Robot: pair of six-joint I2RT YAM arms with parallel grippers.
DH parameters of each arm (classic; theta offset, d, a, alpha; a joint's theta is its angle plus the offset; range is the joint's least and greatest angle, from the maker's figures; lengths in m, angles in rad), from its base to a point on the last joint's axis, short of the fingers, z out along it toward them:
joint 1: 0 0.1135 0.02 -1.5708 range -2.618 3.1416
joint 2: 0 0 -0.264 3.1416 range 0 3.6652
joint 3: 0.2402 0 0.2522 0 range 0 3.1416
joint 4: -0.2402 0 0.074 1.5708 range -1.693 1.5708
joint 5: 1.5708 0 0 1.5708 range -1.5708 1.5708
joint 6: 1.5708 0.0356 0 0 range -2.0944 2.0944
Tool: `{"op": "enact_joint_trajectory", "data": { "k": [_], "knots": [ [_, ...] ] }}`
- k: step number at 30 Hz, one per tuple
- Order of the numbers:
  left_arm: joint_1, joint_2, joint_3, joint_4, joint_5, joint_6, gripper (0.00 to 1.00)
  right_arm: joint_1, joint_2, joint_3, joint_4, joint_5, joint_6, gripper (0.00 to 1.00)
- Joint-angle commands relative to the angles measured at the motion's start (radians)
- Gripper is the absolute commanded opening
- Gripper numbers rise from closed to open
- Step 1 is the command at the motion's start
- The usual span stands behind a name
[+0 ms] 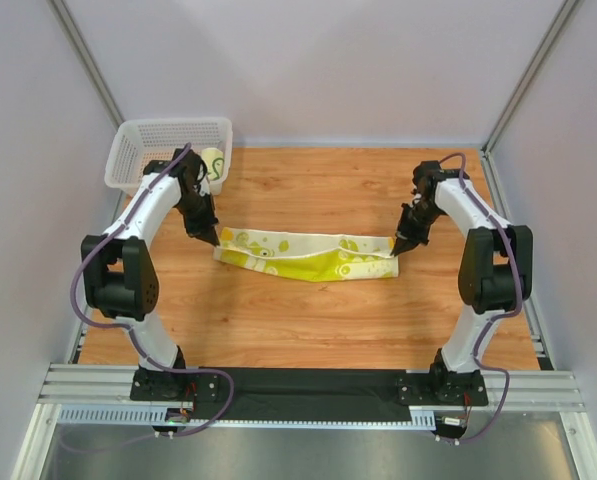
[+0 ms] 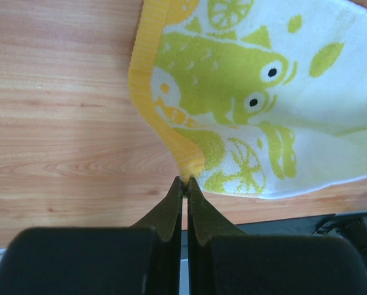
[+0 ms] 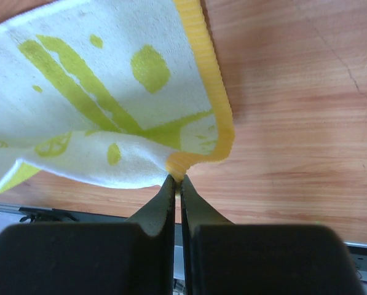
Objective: Roll the towels
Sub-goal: Fold the towel
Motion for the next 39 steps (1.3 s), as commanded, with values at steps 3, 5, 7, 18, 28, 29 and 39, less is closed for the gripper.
{"op": "enact_joint_trajectory", "data": {
  "k": [3, 5, 7, 18, 28, 29, 39],
  "knots": [
    [0.009, 0.073, 0.095, -0.014, 0.016, -0.006, 0.0, -0.017, 0.065, 0.107, -0.033, -0.01, -0.029, 0.0],
    [0.009, 0.103, 0.125, -0.019, 0.017, -0.004, 0.0, -0.02, 0.084, 0.129, -0.04, -0.011, -0.032, 0.0],
    [0.009, 0.137, 0.162, -0.026, 0.013, -0.001, 0.0, -0.023, 0.104, 0.149, -0.044, -0.013, -0.034, 0.0],
    [0.012, 0.264, 0.29, -0.06, 0.005, 0.004, 0.0, -0.027, 0.191, 0.249, -0.07, -0.026, -0.037, 0.0],
    [0.023, 0.347, 0.368, -0.083, 0.005, 0.005, 0.0, -0.034, 0.263, 0.315, -0.078, -0.031, -0.034, 0.0],
    [0.024, 0.352, 0.372, -0.083, 0.002, 0.005, 0.0, -0.037, 0.268, 0.319, -0.078, -0.031, -0.034, 0.0],
    [0.032, 0.409, 0.428, -0.1, 0.007, 0.016, 0.0, -0.049, 0.326, 0.376, -0.09, -0.043, -0.029, 0.0]
  ]
}}
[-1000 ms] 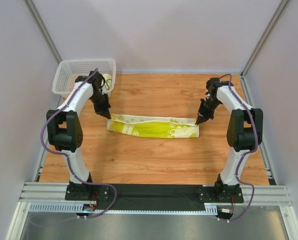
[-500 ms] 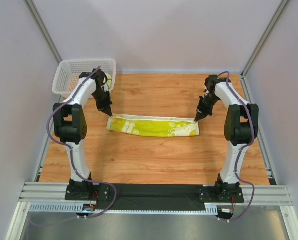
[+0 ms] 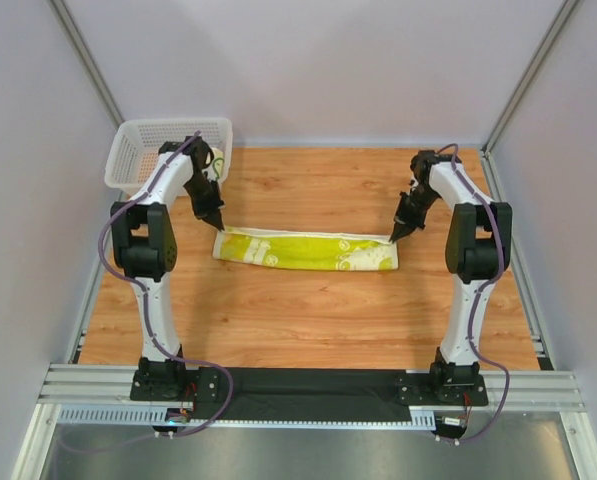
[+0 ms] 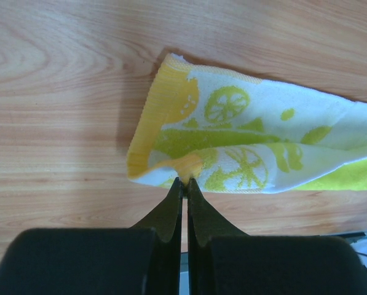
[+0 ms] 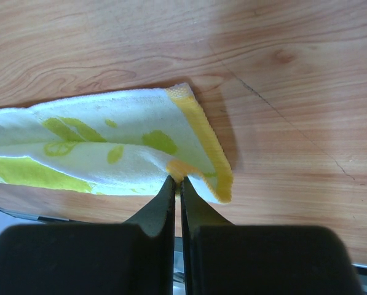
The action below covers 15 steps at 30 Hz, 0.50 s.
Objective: Roll the towels
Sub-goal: Fold the towel
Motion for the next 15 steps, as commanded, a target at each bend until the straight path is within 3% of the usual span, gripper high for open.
{"op": "enact_joint_trajectory", "data": {
  "k": [1, 15],
  "knots": [
    [0.007, 0.022, 0.057, -0.025, 0.006, 0.011, 0.0, -0.007, 0.018, 0.062, -0.011, -0.024, -0.002, 0.0],
    [0.012, 0.097, 0.106, -0.027, -0.024, 0.019, 0.0, -0.008, 0.088, 0.104, -0.009, -0.007, -0.001, 0.0]
  ]
}}
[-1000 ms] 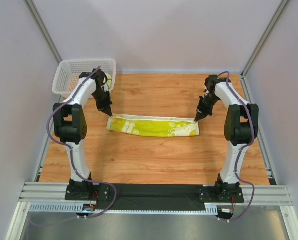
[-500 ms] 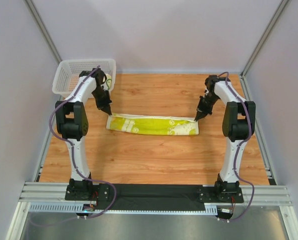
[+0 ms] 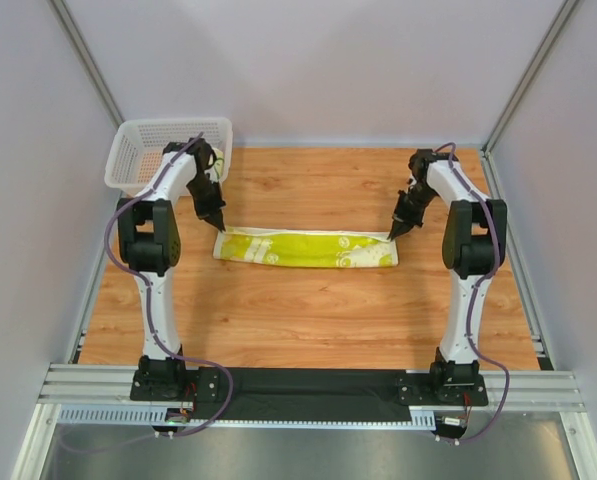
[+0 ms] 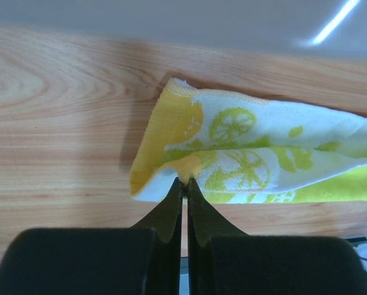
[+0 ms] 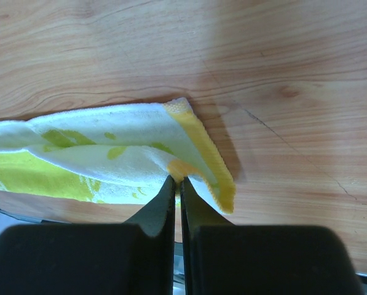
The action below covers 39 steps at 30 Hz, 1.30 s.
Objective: Roll the towels
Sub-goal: Fold the towel
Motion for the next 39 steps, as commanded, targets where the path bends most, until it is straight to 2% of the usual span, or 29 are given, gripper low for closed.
{"op": "enact_joint_trajectory", "data": {
  "k": [1, 11, 15, 17, 18, 19, 20, 21, 22, 26, 27, 28, 32, 33, 35, 36, 39],
  "knots": [
    [0.016, 0.023, 0.045, -0.014, -0.02, 0.013, 0.0, -0.007, 0.027, 0.035, -0.001, -0.002, 0.002, 0.0],
    [0.031, 0.082, 0.08, -0.001, -0.028, 0.013, 0.0, -0.021, 0.078, 0.088, 0.003, 0.012, 0.013, 0.01],
    [0.034, 0.094, 0.104, -0.001, -0.024, 0.012, 0.15, -0.021, 0.081, 0.111, 0.0, 0.018, 0.015, 0.11],
    [0.036, 0.092, 0.112, 0.004, -0.02, 0.013, 0.22, -0.053, 0.081, 0.136, -0.001, 0.016, 0.015, 0.35],
    [0.036, 0.086, 0.118, 0.004, -0.018, 0.012, 0.34, -0.056, 0.079, 0.144, -0.003, 0.016, 0.018, 0.44],
    [0.037, 0.08, 0.121, 0.006, -0.024, 0.009, 0.39, -0.058, 0.078, 0.153, -0.004, 0.019, 0.018, 0.52],
    [0.037, 0.065, 0.123, 0.009, -0.024, 0.009, 0.5, -0.058, 0.07, 0.17, -0.012, 0.022, 0.019, 0.56],
    [0.039, 0.056, 0.123, 0.013, -0.024, 0.006, 0.53, -0.059, 0.064, 0.176, -0.017, 0.027, 0.019, 0.61],
    [0.04, 0.044, 0.123, 0.016, -0.034, 0.004, 0.56, -0.059, 0.055, 0.179, -0.02, 0.032, 0.019, 0.64],
    [0.04, -0.015, 0.117, 0.015, -0.064, 0.007, 0.64, -0.058, -0.022, 0.155, -0.008, 0.067, 0.019, 0.66],
    [0.04, -0.051, 0.092, 0.018, -0.067, 0.006, 0.78, -0.058, -0.048, 0.127, 0.005, 0.068, 0.019, 0.66],
    [0.04, -0.074, 0.069, 0.025, -0.078, 0.004, 0.79, -0.055, -0.098, 0.113, 0.012, 0.078, 0.019, 0.67],
    [0.036, -0.214, -0.069, 0.096, -0.092, 0.004, 0.78, -0.035, -0.233, 0.004, 0.107, 0.015, 0.005, 0.63],
    [0.031, -0.267, -0.122, 0.105, -0.089, 0.006, 0.73, -0.006, -0.253, -0.016, 0.127, -0.019, -0.016, 0.61],
    [0.024, -0.33, -0.172, 0.142, -0.057, 0.019, 0.63, 0.025, -0.292, -0.066, 0.176, -0.141, -0.039, 0.49],
    [0.011, -0.346, -0.219, 0.159, -0.017, 0.024, 0.61, 0.064, -0.293, -0.077, 0.184, -0.184, -0.06, 0.32],
    [-0.022, -0.372, -0.294, 0.214, 0.064, 0.038, 0.53, 0.153, -0.257, -0.1, 0.226, -0.376, -0.076, 0.08]
  ]
}}
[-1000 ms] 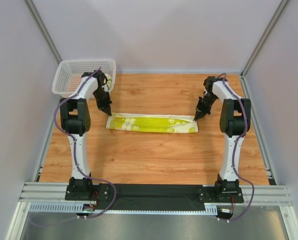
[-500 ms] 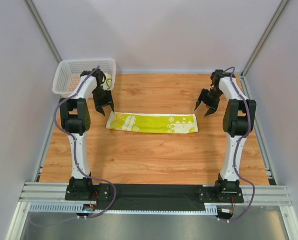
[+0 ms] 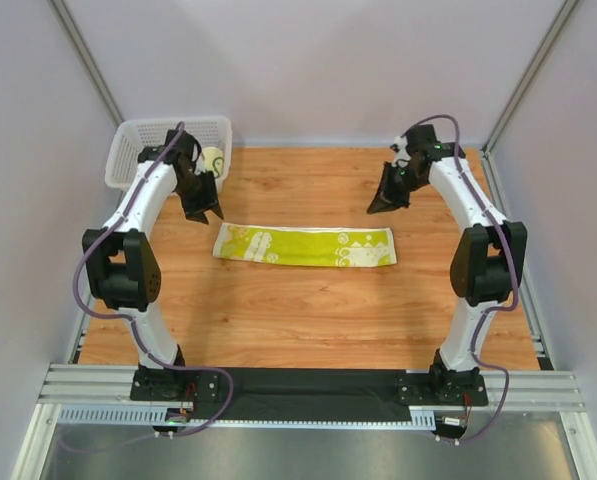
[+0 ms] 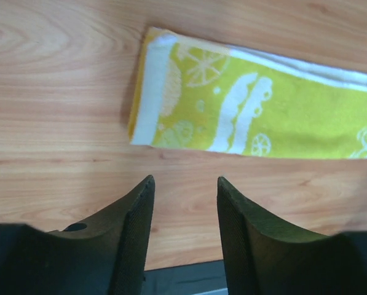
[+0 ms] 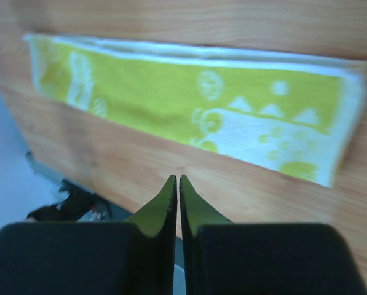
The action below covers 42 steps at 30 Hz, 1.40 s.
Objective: Roll the towels
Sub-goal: Fold the towel
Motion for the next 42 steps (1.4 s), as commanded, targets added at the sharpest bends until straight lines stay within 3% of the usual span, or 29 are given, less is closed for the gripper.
{"op": "enact_joint_trajectory", "data": {
  "k": [1, 2, 7, 12, 19, 27, 33, 42],
  "knots": [
    [-0.044, -0.004, -0.071, 0.085, 0.111, 0.019, 0.51, 0.117, 0.05, -0.034, 0.114, -0.348, -0.037, 0.01],
    [-0.047, 0.004, -0.096, 0.094, 0.137, 0.015, 0.45, 0.164, 0.099, -0.028, 0.122, -0.406, -0.039, 0.0],
    [-0.067, 0.019, -0.201, 0.195, 0.248, -0.036, 0.43, 0.29, 0.259, 0.05, 0.187, -0.657, -0.018, 0.0],
    [-0.069, 0.084, -0.209, 0.192, 0.215, -0.028, 0.41, 0.39, 0.342, 0.102, 0.283, -0.657, 0.081, 0.0],
    [-0.066, 0.176, -0.187, 0.195, 0.17, -0.021, 0.4, 0.449, 0.328, -0.016, 0.628, -0.654, 0.315, 0.0],
    [-0.043, 0.231, -0.212, 0.202, 0.141, -0.001, 0.39, 0.49, 0.418, 0.07, 0.656, -0.614, 0.328, 0.0],
    [-0.041, 0.246, -0.186, 0.179, 0.13, 0.013, 0.39, 0.519, 0.545, 0.157, 0.587, -0.603, 0.283, 0.0],
    [-0.029, 0.249, -0.158, 0.131, 0.101, 0.039, 0.38, 0.516, 0.629, 0.142, 0.554, -0.591, 0.231, 0.0]
  ]
}}
